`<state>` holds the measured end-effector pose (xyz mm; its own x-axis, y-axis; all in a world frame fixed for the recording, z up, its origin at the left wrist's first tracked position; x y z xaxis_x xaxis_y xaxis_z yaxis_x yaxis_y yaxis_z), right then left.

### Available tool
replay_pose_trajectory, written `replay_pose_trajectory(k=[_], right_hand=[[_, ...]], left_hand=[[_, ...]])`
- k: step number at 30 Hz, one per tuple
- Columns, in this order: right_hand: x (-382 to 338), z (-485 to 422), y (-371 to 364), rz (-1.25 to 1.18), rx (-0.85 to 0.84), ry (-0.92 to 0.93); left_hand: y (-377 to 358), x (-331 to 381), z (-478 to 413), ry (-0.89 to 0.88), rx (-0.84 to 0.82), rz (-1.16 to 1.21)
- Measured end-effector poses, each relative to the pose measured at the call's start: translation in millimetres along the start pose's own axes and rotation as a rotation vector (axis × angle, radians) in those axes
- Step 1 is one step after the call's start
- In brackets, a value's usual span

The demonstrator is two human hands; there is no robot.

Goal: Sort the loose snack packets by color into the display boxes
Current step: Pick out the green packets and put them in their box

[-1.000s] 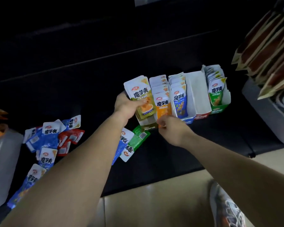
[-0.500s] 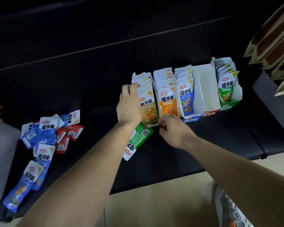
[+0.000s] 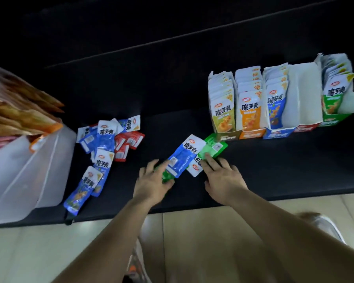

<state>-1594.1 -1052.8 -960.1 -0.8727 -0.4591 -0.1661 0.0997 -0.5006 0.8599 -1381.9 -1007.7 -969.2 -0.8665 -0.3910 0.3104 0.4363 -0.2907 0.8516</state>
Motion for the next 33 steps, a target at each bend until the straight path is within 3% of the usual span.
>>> replay_pose_trajectory(k=[4, 9, 13, 18, 23, 25, 27, 28, 31, 33], right_hand=[[-10, 25, -12, 0.057, 0.113, 0.051], [-1, 18, -13, 0.158, 0.141, 0.047], [10, 3, -5, 0.126, 0.077, -0.024], [4, -1, 7, 0.208, 0.156, -0.101], [4, 5, 11, -0.102, 0.101, -0.204], [6, 13, 19, -0.233, 0.185, -0.214], [2, 24, 29, -0.195, 0.331, -0.150], [-1, 27, 27, -0.151, 0.323, -0.110], [-9, 29, 1, -0.012, 0.061, -0.008], [-5, 27, -4, -0.077, 0.052, -0.001]], left_hand=[[-13, -6, 12, -0.067, 0.092, -0.073], [-5, -23, 23, 0.056, 0.270, 0.083], [0, -46, 27, 0.265, 0.193, 0.322], [10, -62, 33, 0.374, 0.141, 0.511], [25, -75, 38, 0.454, 0.207, 0.702], [33, -77, 39, 0.453, 0.261, 0.770], [37, -73, 39, 0.424, 0.271, 0.802], [39, -69, 40, 0.405, 0.254, 0.796], [32, -58, 40, 0.345, 0.160, 0.752], [24, -51, 41, 0.319, 0.090, 0.783]])
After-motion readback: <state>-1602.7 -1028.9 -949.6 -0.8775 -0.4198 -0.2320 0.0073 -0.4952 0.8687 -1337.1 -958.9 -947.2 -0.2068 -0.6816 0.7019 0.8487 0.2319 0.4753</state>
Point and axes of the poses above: each hand's wrist, its own z-axis away from the middle knuckle, its own y-axis out of the back of the hand, x = y × z, the point moved 6 cm from there along -z, towards the middle knuckle, and after that the axes turned 5 degrees about z, right-handed, at the moved point
